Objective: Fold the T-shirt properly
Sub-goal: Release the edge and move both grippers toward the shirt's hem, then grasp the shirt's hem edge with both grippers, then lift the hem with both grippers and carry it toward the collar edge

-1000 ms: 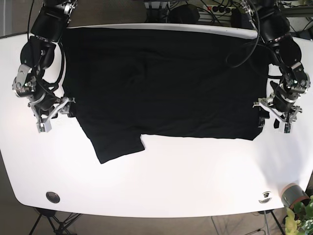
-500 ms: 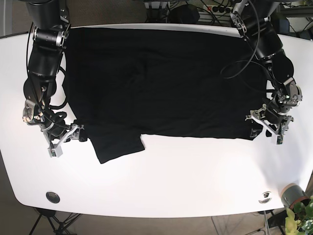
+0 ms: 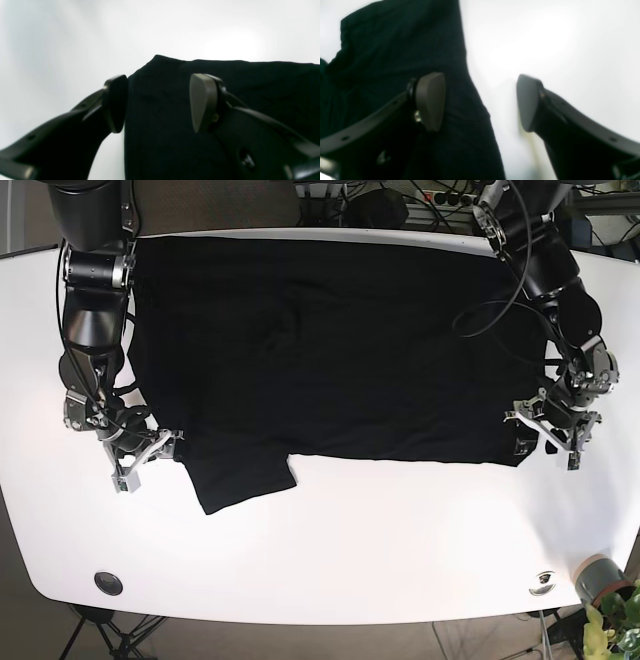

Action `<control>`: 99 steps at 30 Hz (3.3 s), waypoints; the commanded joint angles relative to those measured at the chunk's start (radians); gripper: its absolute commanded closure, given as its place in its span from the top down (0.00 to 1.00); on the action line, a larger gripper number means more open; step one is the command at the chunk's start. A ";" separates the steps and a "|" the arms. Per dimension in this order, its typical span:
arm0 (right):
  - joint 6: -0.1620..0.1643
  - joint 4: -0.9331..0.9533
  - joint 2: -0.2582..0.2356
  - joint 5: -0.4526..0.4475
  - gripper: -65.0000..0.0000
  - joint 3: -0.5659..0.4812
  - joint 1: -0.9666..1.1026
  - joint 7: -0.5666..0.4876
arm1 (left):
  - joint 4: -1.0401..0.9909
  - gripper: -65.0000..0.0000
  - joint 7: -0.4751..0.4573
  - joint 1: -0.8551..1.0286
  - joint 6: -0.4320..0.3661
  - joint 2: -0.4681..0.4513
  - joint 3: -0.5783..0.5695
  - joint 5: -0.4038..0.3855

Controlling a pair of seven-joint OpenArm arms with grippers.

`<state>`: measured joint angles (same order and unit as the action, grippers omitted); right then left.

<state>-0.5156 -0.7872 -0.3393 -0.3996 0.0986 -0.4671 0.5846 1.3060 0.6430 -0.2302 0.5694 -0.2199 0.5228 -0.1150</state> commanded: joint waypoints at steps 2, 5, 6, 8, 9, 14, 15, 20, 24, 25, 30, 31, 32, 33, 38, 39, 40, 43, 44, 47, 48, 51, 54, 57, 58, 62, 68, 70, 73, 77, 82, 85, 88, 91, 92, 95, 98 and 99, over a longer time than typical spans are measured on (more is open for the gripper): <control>-0.025 -0.015 0.027 -0.009 0.66 0.003 -0.006 -0.007 | 0.017 0.56 -0.022 -0.022 0.001 -0.025 0.004 -0.015; -0.024 -0.015 0.042 -0.009 0.66 0.003 -0.003 -0.007 | 0.008 0.56 -0.022 -0.024 0.001 -0.034 0.003 -0.013; -0.024 -0.015 0.052 -0.009 0.66 0.003 -0.002 -0.007 | -0.001 0.56 -0.022 -0.025 0.001 -0.034 0.001 -0.013; -0.024 -0.015 0.065 -0.009 0.66 0.003 0.001 -0.005 | -0.027 0.56 -0.022 -0.031 0.001 -0.036 0.001 -0.013; -0.024 -0.015 0.070 -0.009 0.66 0.003 0.009 -0.005 | -0.041 0.56 -0.025 -0.031 0.001 -0.037 0.000 -0.013; -0.019 -0.015 0.079 -0.009 0.59 0.003 0.017 -0.005 | -0.078 0.57 -0.125 -0.030 -0.004 -0.049 -0.007 -0.010; -0.019 -0.015 0.079 -0.009 0.56 0.003 0.017 -0.005 | -0.092 0.57 -0.144 -0.030 -0.016 -0.049 -0.014 -0.004; -0.019 -0.015 0.079 -0.009 0.34 0.003 0.017 -0.005 | -0.165 0.57 -0.183 -0.053 -0.104 -0.072 -0.063 0.024; -0.019 -0.015 0.079 -0.009 0.19 0.003 0.015 -0.005 | -0.243 0.57 -0.185 -0.093 -0.125 -0.075 -0.066 0.028; -0.019 -0.015 0.079 -0.009 0.16 0.003 0.014 -0.005 | -0.271 0.57 -0.185 -0.107 -0.125 -0.088 -0.066 0.028; -0.019 -0.015 0.079 -0.009 0.10 0.003 0.014 -0.005 | -0.377 0.57 -0.187 -0.160 -0.125 -0.102 -0.069 0.028; -0.019 -0.015 0.079 -0.009 0.10 0.003 0.014 -0.005 | -0.401 0.57 -0.187 -0.174 -0.125 -0.102 -0.069 0.028; -0.019 -0.015 0.079 -0.009 0.10 0.003 0.014 -0.005 | -0.415 0.57 -0.187 -0.182 -0.125 -0.102 -0.069 0.028; -0.019 -0.015 0.079 -0.009 0.10 0.003 0.014 -0.005 | -0.434 0.57 -0.187 -0.191 -0.125 -0.102 -0.071 0.028; -0.019 -0.015 0.079 -0.009 0.10 0.003 0.014 -0.005 | -0.506 0.57 -0.205 -0.226 -0.121 -0.103 -0.074 0.028; -0.019 -0.015 0.079 -0.009 0.10 0.003 0.014 -0.005 | -0.517 0.57 -0.217 -0.226 -0.121 -0.103 -0.074 0.030; -0.019 -0.015 0.079 -0.009 0.10 0.003 0.014 -0.005 | -0.526 0.57 -0.228 -0.226 -0.121 -0.103 -0.074 0.030; -0.019 -0.015 0.079 -0.014 0.10 0.003 0.014 -0.005 | -0.556 0.57 -0.243 -0.229 -0.121 -0.103 -0.103 0.027; -0.019 -0.015 0.079 -0.014 0.09 0.003 0.014 -0.005 | -0.564 0.57 -0.246 -0.231 -0.121 -0.103 -0.117 0.025; -0.021 -0.015 0.079 -0.014 0.09 0.003 0.014 -0.005 | -0.602 0.57 -0.248 -0.248 -0.121 -0.103 -0.151 0.024; -0.022 -0.018 0.079 -0.015 0.09 0.003 0.014 -0.005 | -0.629 0.56 -0.248 -0.254 -0.121 -0.103 -0.158 0.024; -0.019 -0.057 0.079 -0.011 0.09 0.003 0.018 -0.005 | -0.679 0.56 -0.248 -0.271 -0.121 -0.115 -0.160 0.024; -0.019 -0.090 0.079 -0.011 0.09 0.003 0.023 -0.002 | -0.701 0.42 -0.251 -0.277 -0.121 -0.121 -0.161 0.024; -0.019 -0.104 0.079 -0.009 0.09 0.003 0.026 0.031 | -0.698 0.13 -0.271 -0.277 -0.121 -0.121 -0.161 0.028; -0.019 -0.111 0.079 -0.009 0.09 0.003 0.026 0.038 | -0.698 0.06 -0.274 -0.277 -0.121 -0.121 -0.161 0.028; -0.018 -0.139 0.079 -0.009 0.08 0.003 0.026 0.050 | -0.690 0.00 -0.275 -0.277 -0.121 -0.123 -0.161 0.027; -0.018 -0.154 0.078 -0.009 0.03 0.003 0.017 0.056 | -0.512 0.00 -0.228 -0.235 -0.119 -0.118 -0.148 0.018; -0.018 -0.188 0.076 -0.009 0.03 0.003 0.020 0.079 | -0.435 0.00 -0.190 -0.206 -0.119 -0.117 -0.120 -0.010; -0.018 -0.262 0.072 -0.009 0.03 0.006 0.024 0.125 | -0.319 0.00 -0.117 -0.168 -0.119 -0.117 -0.094 -0.073; -0.018 -0.366 0.067 -0.009 0.03 0.011 0.047 0.162 | -0.220 0.00 -0.059 -0.137 -0.119 -0.117 -0.091 -0.130; -0.016 -0.481 0.056 -0.009 0.03 0.013 0.067 0.242 | -0.113 0.00 -0.007 -0.088 -0.121 -0.121 -0.088 -0.196; -0.016 -0.562 0.055 -0.011 0.03 0.016 0.094 0.286 | -0.032 0.00 0.024 -0.050 -0.122 -0.120 -0.088 -0.219; -0.016 -0.674 0.055 -0.012 0.03 0.065 0.136 0.332 | 0.054 0.00 0.042 -0.004 -0.122 -0.117 -0.086 -0.222; -0.016 -0.779 0.062 -0.014 0.03 0.122 0.178 0.406 | 0.125 0.00 0.044 0.044 -0.121 -0.115 -0.057 -0.222; -0.016 -0.812 0.062 -0.015 0.03 0.134 0.192 0.427 | 0.142 0.00 0.044 0.061 -0.121 -0.115 -0.043 -0.222; -0.018 -0.889 0.064 -0.017 0.03 0.145 0.235 0.458 | 0.172 0.00 0.044 0.097 -0.119 -0.114 -0.022 -0.222; -0.018 -0.954 0.064 -0.017 0.03 0.145 0.282 0.463 | 0.191 0.00 0.044 0.125 -0.119 -0.114 -0.019 -0.223; -0.018 -0.970 0.064 -0.017 0.03 0.145 0.291 0.463 | 0.197 0.00 0.044 0.136 -0.119 -0.114 -0.019 -0.223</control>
<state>-0.5285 -1.7035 -0.2668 -0.3996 0.2405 -0.1749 1.0622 1.4651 0.7116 -0.0875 0.4484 -0.3176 0.5007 -0.3237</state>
